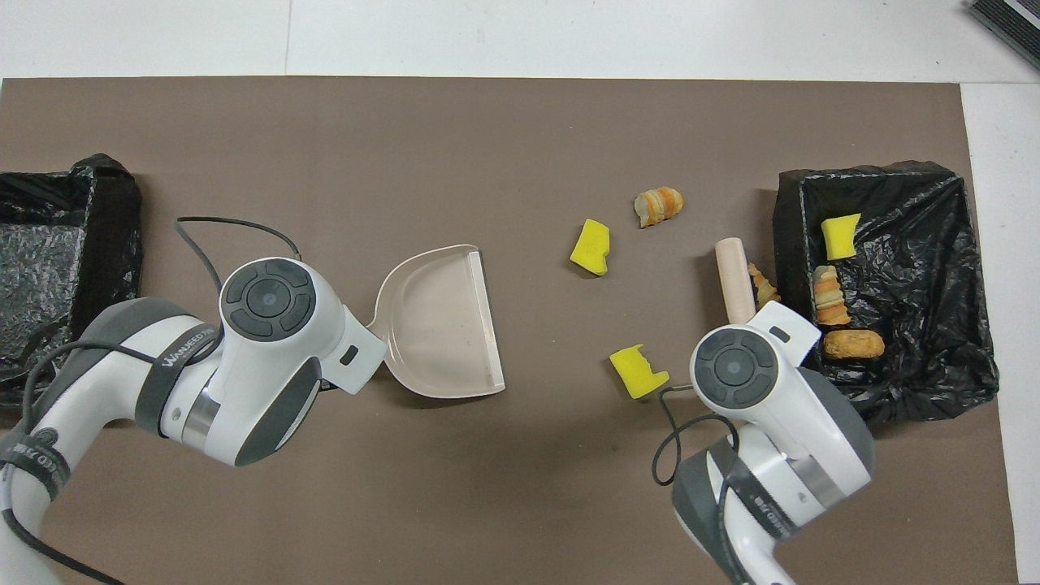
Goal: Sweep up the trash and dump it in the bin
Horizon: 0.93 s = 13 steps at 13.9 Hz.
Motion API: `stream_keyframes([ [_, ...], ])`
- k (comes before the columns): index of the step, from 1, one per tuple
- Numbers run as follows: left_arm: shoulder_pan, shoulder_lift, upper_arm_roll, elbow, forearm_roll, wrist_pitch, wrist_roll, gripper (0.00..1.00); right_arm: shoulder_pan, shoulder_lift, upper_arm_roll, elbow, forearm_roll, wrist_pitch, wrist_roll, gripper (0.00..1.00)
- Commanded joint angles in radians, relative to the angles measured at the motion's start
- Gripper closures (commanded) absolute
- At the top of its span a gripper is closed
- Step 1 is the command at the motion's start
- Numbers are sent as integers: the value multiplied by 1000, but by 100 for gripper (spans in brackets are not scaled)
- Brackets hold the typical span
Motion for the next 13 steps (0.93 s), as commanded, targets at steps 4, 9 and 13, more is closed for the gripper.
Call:
stream_keyframes([
  [4,8,-26,5,-35,25,21,-19,100,160,21,8,105,168,-57,108,100],
  [9,9,-24,5,-33,25,32,-17,100,83,6,-1,180,151,-167,119,100],
  [13,9,-23,7,-33,25,32,-17,100,-58,9,2,140,44,-92,21,100],
])
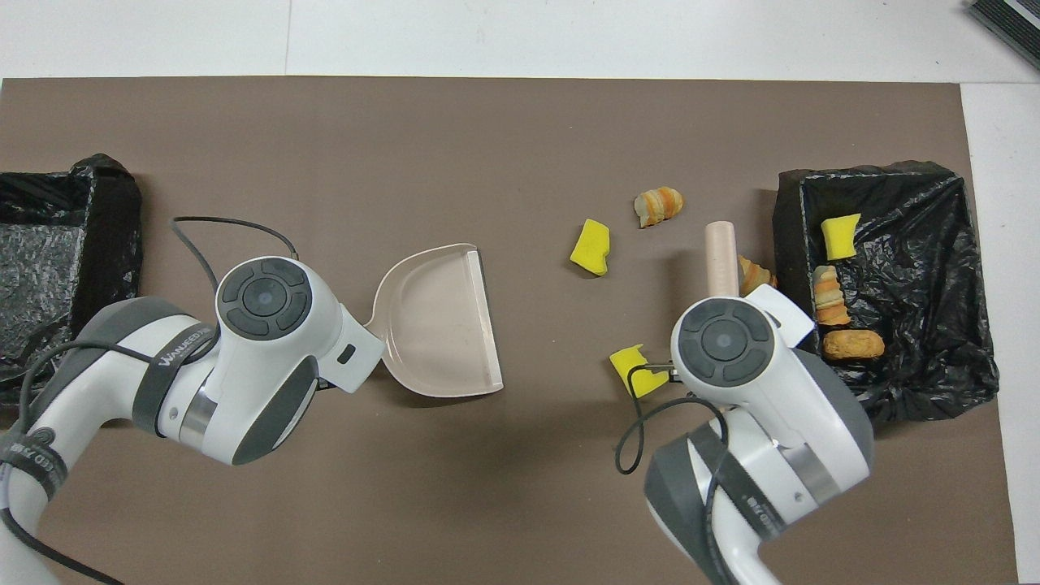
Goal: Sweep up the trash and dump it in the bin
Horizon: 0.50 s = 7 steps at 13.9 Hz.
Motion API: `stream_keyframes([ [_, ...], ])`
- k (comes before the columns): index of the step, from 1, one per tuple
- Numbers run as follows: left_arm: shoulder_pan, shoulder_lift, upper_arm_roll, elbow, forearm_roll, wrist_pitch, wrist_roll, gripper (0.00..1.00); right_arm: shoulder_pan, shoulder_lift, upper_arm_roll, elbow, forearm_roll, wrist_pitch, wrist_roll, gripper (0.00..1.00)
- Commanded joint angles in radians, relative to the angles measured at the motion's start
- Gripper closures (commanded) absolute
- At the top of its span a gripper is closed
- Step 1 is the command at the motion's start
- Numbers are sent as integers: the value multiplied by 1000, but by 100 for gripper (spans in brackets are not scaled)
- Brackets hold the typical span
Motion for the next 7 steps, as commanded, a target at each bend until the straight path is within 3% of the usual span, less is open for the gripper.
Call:
stream_keyframes([
  [1,9,-23,3,-32,25,28,-17,100,-106,6,8,-36,-32,83,-100,100],
  [7,7,-23,1,-32,25,28,-19,100,-162,55,12,-85,-33,192,-161,100],
])
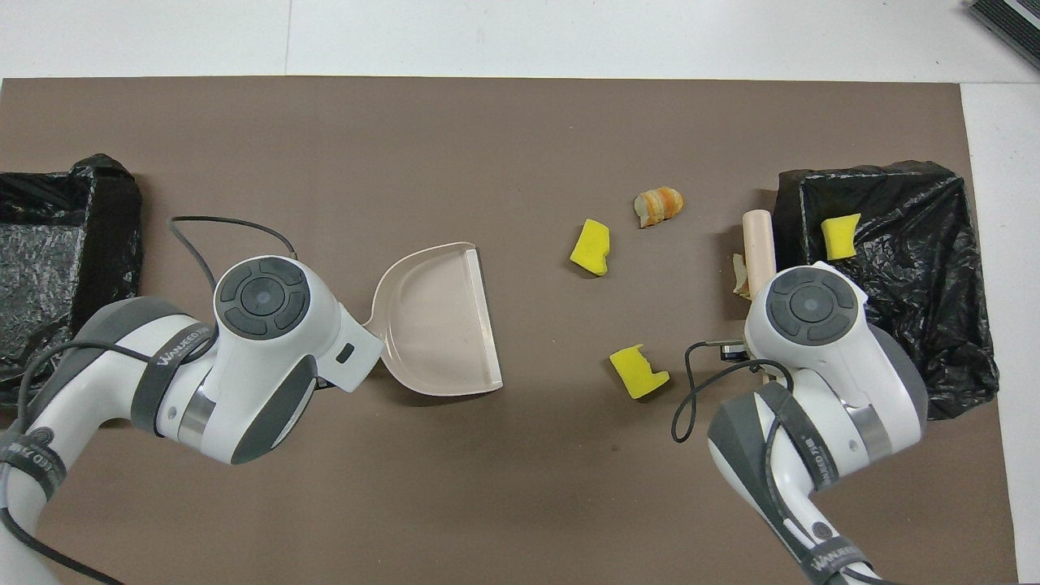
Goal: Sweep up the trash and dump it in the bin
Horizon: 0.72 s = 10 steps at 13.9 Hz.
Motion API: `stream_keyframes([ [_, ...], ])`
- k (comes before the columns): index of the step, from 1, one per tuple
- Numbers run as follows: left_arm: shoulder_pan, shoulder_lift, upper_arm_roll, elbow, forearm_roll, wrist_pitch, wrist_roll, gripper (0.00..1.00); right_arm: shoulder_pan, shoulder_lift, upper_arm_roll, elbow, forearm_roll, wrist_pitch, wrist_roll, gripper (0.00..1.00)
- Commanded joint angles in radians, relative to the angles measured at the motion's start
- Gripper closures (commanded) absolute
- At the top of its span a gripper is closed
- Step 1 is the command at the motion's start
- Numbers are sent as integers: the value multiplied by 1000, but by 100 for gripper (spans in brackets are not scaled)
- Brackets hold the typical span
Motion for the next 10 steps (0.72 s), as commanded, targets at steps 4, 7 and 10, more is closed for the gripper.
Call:
stream_keyframes([
  [4,7,-21,2,-32,24,32,-19,100,105,-12,16,-20,112,7,-8,100],
  [7,7,-21,2,-32,24,34,-19,100,232,-15,18,5,196,7,-5,100],
  [10,7,-20,2,-29,24,34,-19,100,283,-15,26,51,247,0,66,100],
])
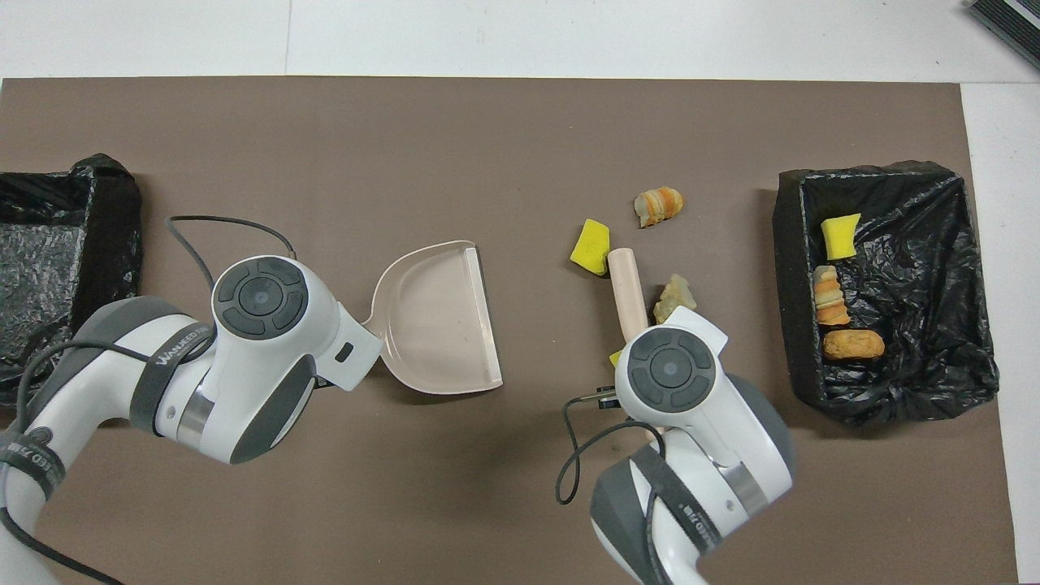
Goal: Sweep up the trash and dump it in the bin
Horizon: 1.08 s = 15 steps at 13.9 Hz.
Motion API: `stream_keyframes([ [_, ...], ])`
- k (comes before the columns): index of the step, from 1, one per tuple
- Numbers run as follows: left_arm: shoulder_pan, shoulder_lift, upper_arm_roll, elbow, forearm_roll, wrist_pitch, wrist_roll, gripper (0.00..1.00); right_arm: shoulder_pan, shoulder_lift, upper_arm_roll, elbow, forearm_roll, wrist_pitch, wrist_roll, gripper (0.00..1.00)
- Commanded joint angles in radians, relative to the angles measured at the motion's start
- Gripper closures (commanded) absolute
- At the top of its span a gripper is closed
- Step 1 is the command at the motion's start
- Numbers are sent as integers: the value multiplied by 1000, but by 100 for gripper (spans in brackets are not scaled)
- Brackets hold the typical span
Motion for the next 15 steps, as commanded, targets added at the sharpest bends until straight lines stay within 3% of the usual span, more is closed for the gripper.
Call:
stream_keyframes([
  [1,5,-20,1,-28,24,26,-19,100,9,-23,1,50,31,-32,28,100],
  [4,5,-20,1,-28,24,26,-19,100,-30,-44,-6,114,33,-112,-7,100],
  [7,3,-20,1,-28,22,26,-20,100,-122,-17,-8,132,32,-68,-120,100],
  [10,0,-18,1,-28,19,35,-28,100,-228,101,-8,282,25,-69,-249,100],
  [15,5,15,3,-14,16,63,-74,100,-294,316,-8,519,27,-80,-367,100],
])
